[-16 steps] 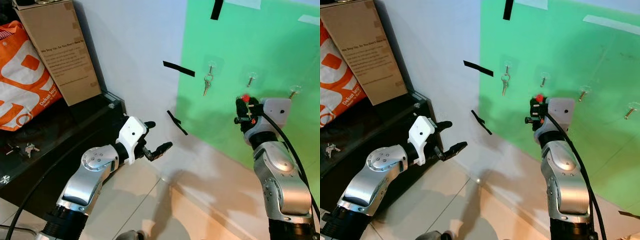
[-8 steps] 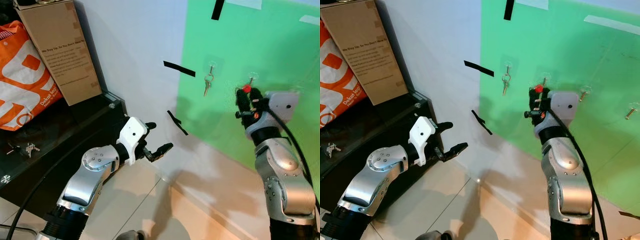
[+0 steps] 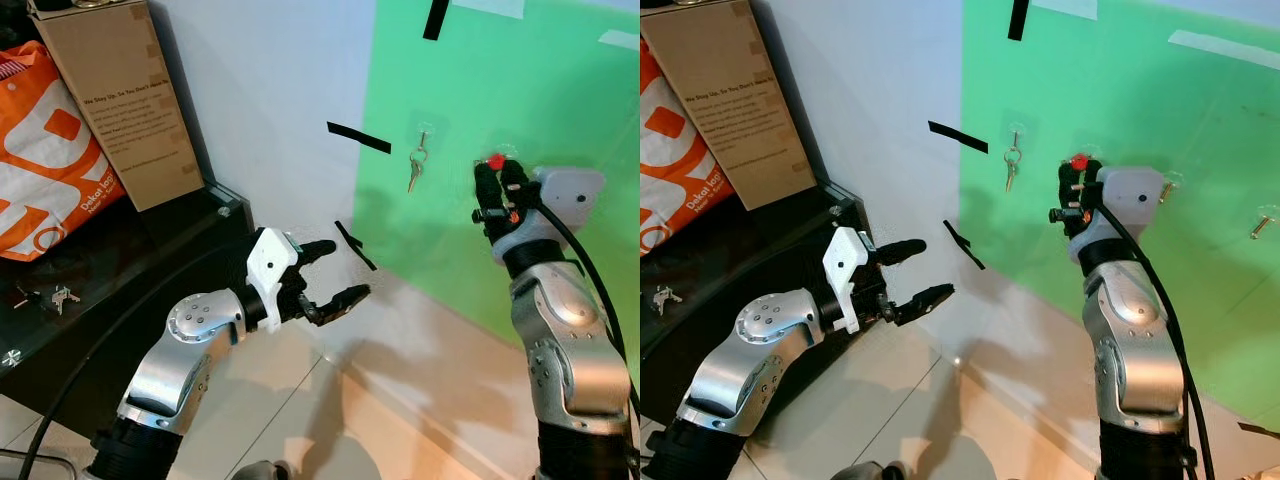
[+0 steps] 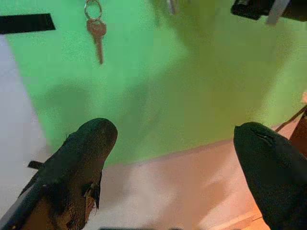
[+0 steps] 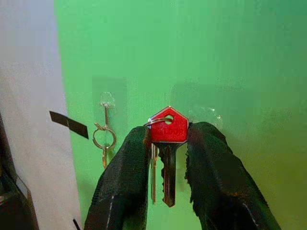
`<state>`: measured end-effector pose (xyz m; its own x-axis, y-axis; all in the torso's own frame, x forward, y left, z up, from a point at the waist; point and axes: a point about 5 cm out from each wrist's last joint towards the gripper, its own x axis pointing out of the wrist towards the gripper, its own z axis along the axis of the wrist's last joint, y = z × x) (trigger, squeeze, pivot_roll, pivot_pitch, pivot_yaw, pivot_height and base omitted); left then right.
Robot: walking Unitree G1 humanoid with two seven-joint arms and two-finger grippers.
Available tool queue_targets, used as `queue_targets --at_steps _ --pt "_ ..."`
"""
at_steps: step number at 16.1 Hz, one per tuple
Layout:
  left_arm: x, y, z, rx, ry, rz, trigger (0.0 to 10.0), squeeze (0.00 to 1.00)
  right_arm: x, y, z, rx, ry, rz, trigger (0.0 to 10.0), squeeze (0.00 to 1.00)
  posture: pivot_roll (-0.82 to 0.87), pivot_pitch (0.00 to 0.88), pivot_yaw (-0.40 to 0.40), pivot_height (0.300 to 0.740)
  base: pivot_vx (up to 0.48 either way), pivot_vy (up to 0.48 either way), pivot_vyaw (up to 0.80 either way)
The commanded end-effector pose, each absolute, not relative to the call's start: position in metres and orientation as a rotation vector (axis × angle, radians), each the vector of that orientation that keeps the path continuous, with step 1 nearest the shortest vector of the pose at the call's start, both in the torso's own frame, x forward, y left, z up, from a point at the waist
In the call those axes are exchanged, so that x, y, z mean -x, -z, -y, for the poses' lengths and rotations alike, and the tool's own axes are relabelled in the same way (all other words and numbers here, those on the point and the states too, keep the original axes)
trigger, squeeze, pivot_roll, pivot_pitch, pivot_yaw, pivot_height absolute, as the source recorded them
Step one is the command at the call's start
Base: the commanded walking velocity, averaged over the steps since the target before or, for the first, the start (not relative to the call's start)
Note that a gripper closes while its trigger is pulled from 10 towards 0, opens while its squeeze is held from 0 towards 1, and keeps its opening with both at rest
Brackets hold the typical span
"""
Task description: Hang keys on a hook
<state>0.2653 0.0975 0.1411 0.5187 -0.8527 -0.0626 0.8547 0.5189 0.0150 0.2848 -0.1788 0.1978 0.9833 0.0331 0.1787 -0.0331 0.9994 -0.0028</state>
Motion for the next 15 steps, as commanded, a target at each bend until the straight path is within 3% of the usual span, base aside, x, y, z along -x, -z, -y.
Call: queue_targets --at_steps 1,9,15 --pt "-0.265 -0.144 -0.098 -0.043 1.032 -0.046 10.0 0.00 -0.287 -0.199 0.180 0.007 -0.027 0.186 10.0 0.00 -0.07 0.000 0.051 0.740 0.000 0.000 0.00" --pt "-0.264 -0.144 -0.097 -0.038 1.041 -0.055 10.0 0.00 -0.287 -0.185 0.203 0.002 0.131 0.116 10.0 0.00 -0.08 0.000 0.055 0.740 0.000 0.000 0.00" --pt "-0.264 -0.144 -0.097 -0.041 1.045 -0.059 10.0 0.00 -0.284 -0.167 0.199 0.003 0.101 0.028 10.0 0.00 -0.08 0.000 0.056 0.740 0.000 0.000 0.00"
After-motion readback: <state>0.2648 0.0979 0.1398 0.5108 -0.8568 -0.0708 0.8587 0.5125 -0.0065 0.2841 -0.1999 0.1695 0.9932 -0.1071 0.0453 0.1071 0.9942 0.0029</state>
